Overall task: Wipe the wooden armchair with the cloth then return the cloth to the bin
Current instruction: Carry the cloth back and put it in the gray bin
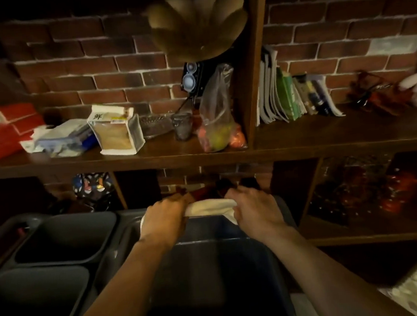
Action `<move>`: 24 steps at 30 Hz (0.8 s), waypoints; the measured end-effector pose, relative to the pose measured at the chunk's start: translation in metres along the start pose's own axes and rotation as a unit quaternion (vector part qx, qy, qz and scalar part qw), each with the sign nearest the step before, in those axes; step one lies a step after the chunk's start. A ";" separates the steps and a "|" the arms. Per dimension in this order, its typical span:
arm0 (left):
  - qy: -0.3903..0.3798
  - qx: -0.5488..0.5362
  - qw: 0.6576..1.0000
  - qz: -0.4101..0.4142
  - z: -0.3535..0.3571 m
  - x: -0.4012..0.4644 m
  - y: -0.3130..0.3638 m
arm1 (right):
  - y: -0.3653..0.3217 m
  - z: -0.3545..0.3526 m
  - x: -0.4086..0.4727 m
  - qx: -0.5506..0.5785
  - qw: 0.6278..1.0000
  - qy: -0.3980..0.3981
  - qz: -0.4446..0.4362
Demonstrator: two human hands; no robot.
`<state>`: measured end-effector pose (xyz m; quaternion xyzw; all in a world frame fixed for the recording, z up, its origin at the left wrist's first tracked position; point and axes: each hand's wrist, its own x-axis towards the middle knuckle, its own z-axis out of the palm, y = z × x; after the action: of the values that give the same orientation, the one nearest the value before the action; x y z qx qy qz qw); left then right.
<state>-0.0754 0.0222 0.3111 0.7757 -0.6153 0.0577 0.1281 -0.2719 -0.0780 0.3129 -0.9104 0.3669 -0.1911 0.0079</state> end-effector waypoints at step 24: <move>-0.341 -0.073 0.937 0.030 0.273 -0.073 -0.121 | -0.022 0.277 -0.056 0.093 0.938 -0.331 0.050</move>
<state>0.0060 0.0422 0.0155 0.7183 -0.6477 -0.2518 -0.0346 -0.1960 -0.0595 0.0407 -0.8977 0.3694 0.0886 0.2234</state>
